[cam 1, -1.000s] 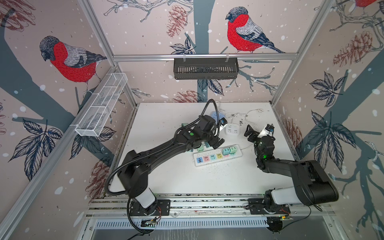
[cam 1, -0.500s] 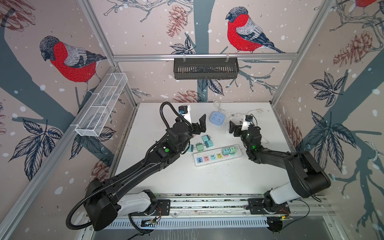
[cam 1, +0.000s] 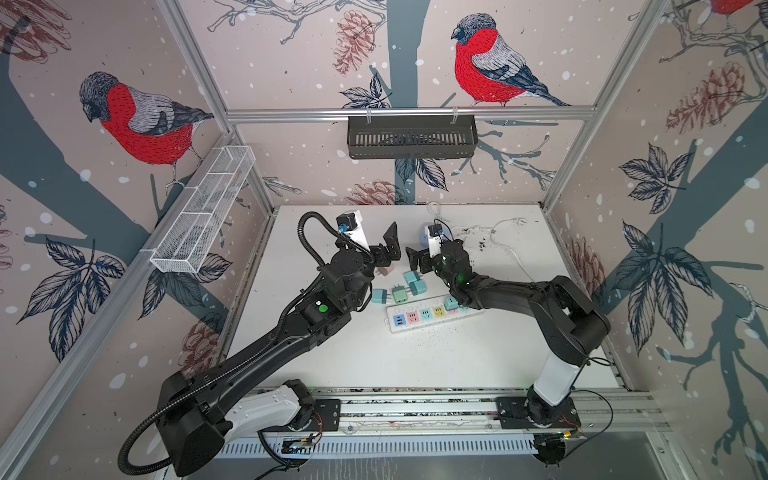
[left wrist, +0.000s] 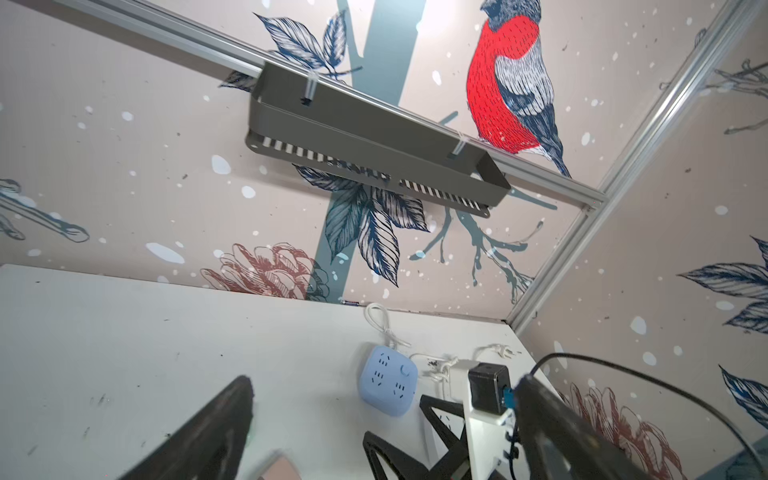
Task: Insert the plug
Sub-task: 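Open and raise the left gripper while the right gripper moves toward the table, then lower the right gripper over the pink adapter while the left arm draws back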
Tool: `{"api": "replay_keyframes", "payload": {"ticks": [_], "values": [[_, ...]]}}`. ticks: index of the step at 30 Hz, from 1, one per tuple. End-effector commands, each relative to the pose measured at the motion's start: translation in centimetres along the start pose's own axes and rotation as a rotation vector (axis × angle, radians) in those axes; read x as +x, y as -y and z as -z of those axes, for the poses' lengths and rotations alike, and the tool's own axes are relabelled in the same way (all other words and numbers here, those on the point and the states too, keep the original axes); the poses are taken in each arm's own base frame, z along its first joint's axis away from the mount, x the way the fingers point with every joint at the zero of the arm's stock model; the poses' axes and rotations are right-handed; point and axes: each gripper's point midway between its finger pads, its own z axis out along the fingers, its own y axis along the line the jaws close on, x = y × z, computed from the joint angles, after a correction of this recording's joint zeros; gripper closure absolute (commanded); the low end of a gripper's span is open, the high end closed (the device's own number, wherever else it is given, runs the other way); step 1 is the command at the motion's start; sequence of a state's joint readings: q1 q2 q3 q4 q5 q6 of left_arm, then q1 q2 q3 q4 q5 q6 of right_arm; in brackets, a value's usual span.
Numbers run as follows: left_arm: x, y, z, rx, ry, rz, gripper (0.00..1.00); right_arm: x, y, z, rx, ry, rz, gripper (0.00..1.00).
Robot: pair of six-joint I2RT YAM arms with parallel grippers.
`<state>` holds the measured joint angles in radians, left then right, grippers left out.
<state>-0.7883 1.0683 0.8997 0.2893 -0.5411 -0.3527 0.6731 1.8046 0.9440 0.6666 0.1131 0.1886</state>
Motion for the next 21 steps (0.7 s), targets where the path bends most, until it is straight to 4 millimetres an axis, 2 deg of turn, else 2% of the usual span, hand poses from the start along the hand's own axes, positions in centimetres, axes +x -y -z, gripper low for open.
{"api": "replay_keyframes", "payload": {"ticks": [1,3,6,8,12,13,15,18,21], "values": [[-1.1,-1.7,1.1,-0.058,0.078,0.009,0.03,0.6,-1.5,-0.9,-0.035,-0.014,-0.007,0.01],[-1.0,-2.9,1.8,-0.089,0.088,-0.012,0.03,0.9,-2.2,-1.8,-0.048,-0.034,-0.027,0.01],[0.3,-6.3,3.2,-0.187,0.130,-0.097,0.03,1.7,-3.1,-2.8,-0.060,-0.074,-0.058,0.01],[1.9,-9.6,3.5,-0.253,0.121,-0.140,0.03,2.0,-3.7,-3.5,-0.057,-0.103,-0.076,0.00],[6.4,-18.5,3.0,-0.375,0.035,-0.100,0.03,3.4,-5.0,-4.6,-0.078,-0.157,-0.082,0.01],[7.4,-20.7,3.5,-0.432,0.047,-0.098,0.03,3.9,-5.5,-4.8,-0.081,-0.171,-0.080,0.02],[8.7,-23.2,4.7,-0.507,0.087,-0.095,0.03,4.6,-6.2,-5.1,-0.082,-0.193,-0.068,0.03],[9.9,-23.3,5.0,-0.448,0.115,-0.083,0.03,5.2,-6.8,-5.4,-0.059,-0.228,-0.058,0.03],[11.1,-22.6,3.6,-0.398,0.051,-0.100,0.03,6.0,-6.8,-5.4,-0.020,-0.271,-0.048,0.03]]}}
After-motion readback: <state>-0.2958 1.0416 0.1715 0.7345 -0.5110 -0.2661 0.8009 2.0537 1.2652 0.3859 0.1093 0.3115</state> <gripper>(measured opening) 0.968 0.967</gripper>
